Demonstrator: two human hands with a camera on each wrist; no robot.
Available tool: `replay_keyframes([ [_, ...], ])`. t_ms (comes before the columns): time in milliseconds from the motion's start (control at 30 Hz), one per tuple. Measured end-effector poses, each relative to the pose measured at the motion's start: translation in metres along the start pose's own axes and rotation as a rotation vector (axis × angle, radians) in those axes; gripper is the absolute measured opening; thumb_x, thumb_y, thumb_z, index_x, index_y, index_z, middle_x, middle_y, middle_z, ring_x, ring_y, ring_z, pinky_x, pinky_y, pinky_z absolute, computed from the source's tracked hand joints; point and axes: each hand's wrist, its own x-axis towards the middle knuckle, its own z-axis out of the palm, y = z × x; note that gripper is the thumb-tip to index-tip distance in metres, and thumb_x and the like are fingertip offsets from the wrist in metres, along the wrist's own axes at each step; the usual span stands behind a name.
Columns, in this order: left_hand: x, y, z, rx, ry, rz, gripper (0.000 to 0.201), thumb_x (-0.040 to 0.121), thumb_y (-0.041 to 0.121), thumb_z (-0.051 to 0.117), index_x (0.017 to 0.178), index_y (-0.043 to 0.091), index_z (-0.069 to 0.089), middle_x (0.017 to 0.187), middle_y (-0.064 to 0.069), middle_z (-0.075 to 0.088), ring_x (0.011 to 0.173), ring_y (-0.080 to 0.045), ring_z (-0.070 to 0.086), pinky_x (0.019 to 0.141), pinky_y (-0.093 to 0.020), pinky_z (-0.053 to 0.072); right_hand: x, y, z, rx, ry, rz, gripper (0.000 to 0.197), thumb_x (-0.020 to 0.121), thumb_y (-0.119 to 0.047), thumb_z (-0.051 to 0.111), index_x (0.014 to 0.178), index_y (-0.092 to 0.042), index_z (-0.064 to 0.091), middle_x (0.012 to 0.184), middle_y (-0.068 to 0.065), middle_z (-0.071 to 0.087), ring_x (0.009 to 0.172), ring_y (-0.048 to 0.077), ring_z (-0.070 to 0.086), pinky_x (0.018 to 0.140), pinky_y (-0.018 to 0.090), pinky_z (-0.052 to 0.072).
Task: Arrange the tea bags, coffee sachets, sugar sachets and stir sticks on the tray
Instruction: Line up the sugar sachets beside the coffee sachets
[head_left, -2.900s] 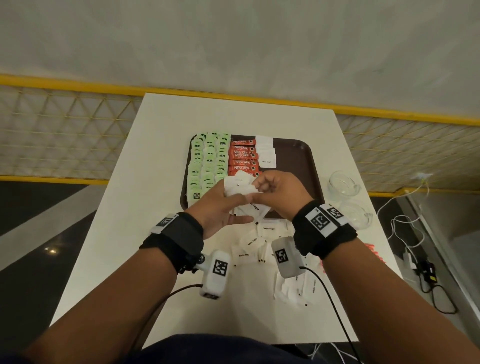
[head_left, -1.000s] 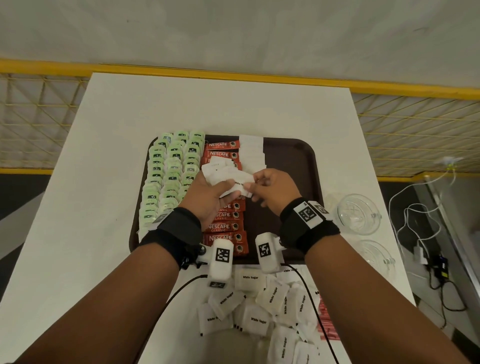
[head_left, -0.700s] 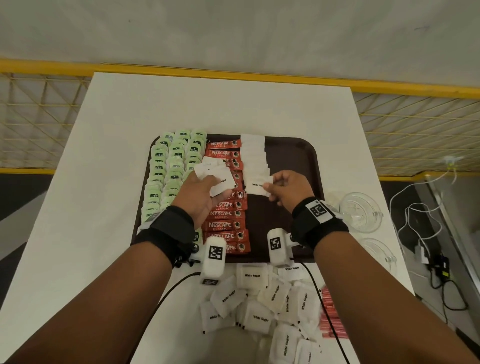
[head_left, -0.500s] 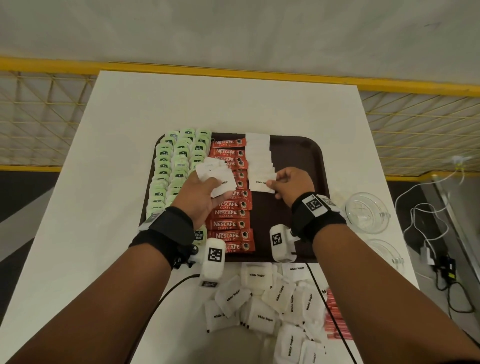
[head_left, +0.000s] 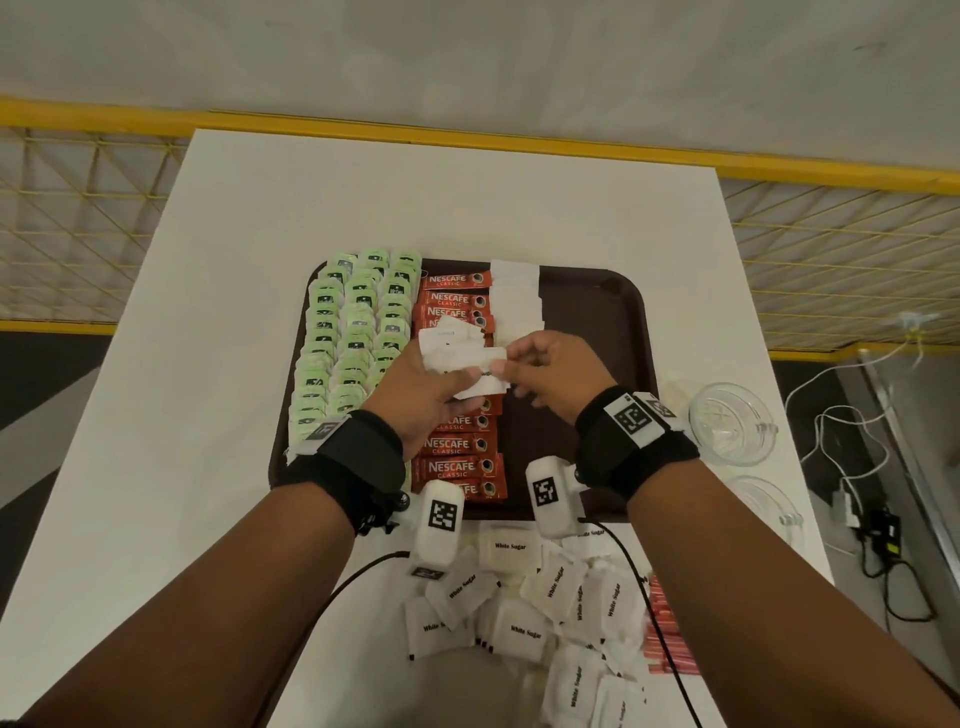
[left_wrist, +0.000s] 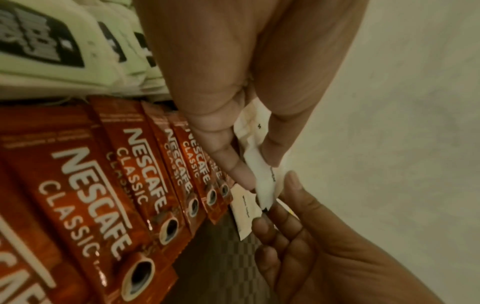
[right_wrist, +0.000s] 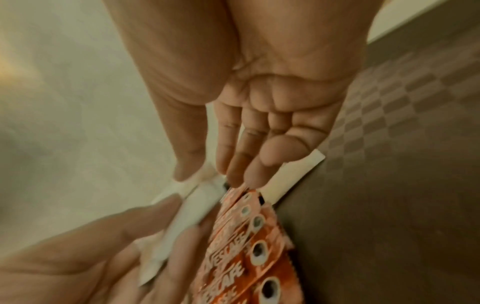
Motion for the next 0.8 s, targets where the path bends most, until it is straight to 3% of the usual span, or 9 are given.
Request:
replay_keyframes([
  [100,0.000,0.000,0.006,-0.013,-0.007,-0.011,0.043,0.093,0.000,0.059,0.133,0.014,0.051,0.127,-0.011,0.063,0.112,-0.029,0.065,0.084,-0.036,0.059,-0.004,0.007,-0.001,0.071,0.008,-0.021,0.013,0.084,-0.021,0.075,0.090,-0.016,0.065,0.083,0.005,0.071,0.064,0.010,0.064,0.055,0.021,0.050],
  [267,0.001,0.003,0.001,-0.130,0.081,-0.060,0.037,0.098,0.002,0.051,0.133,0.014,0.048,0.126,-0.014,0.061,0.100,-0.032,0.070,0.079,-0.034,0.060,-0.006,0.035,-0.018,0.185,0.182,0.092,0.012,0.087,-0.020,0.072,0.094,-0.011,0.067,0.090,0.009,0.073,0.067,0.012,0.063,0.057,0.023,0.050],
  [567,-0.004,0.001,-0.008,-0.076,0.093,-0.045,0.038,0.098,0.000,0.048,0.132,0.015,0.045,0.127,-0.011,0.060,0.102,-0.032,0.070,0.086,-0.037,0.059,0.012,0.046,-0.019,-0.062,0.248,0.135,0.020,0.083,-0.026,0.077,0.095,-0.013,0.066,0.084,0.003,0.070,0.058,0.009,0.059,0.059,0.021,0.047],
  [667,-0.005,-0.001,-0.011,-0.047,0.109,-0.042,0.043,0.097,0.000,0.051,0.137,0.013,0.043,0.129,-0.012,0.059,0.103,-0.032,0.069,0.088,-0.038,0.058,0.020,0.044,-0.016,-0.133,0.266,0.132,0.020,0.079,-0.029,0.080,0.084,-0.016,0.064,0.080,0.000,0.067,0.064,0.012,0.061,0.065,0.028,0.052],
  [800,-0.006,-0.001,-0.011,-0.030,0.123,-0.032,0.042,0.096,-0.001,0.052,0.136,0.013,0.045,0.128,-0.011,0.060,0.103,-0.031,0.069,0.089,-0.041,0.057,0.025,0.045,-0.013,-0.184,0.293,0.178,0.026,0.075,-0.035,0.081,0.082,-0.017,0.064,0.083,-0.001,0.067,0.077,0.018,0.065,0.078,0.039,0.058],
])
